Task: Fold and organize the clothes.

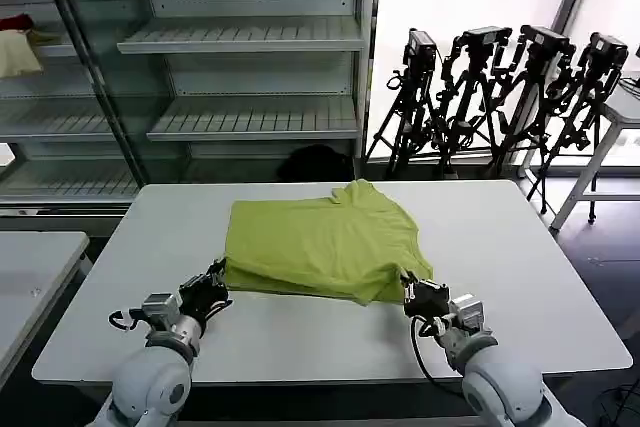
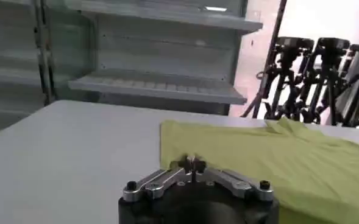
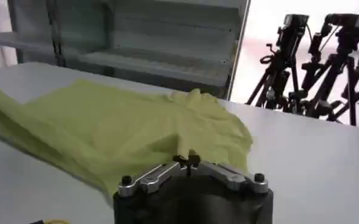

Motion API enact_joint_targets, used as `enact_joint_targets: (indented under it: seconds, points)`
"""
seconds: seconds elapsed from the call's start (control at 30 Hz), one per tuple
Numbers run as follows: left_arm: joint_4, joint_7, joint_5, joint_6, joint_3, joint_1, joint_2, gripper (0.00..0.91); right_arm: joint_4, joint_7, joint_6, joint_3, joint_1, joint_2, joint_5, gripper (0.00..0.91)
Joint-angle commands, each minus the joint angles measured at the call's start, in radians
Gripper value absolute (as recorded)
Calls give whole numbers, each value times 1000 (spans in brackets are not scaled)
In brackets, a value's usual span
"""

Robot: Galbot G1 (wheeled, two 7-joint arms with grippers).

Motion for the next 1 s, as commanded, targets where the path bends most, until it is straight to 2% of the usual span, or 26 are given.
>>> enact_joint_targets:
  seconds: [0.03,0.43,1.0]
  points:
    - [101,-16,33,-4,44,-97,-12,10,-106,-29,1,-50,150,4,-2,0]
    - [117,-9,59,-6,27,-86,-13,10,-184,-35,4,-107,259,28,-8,0]
    - [102,65,150,-22,-15,14,4,10,-78,-77,23,-21,55,-70,-15,0]
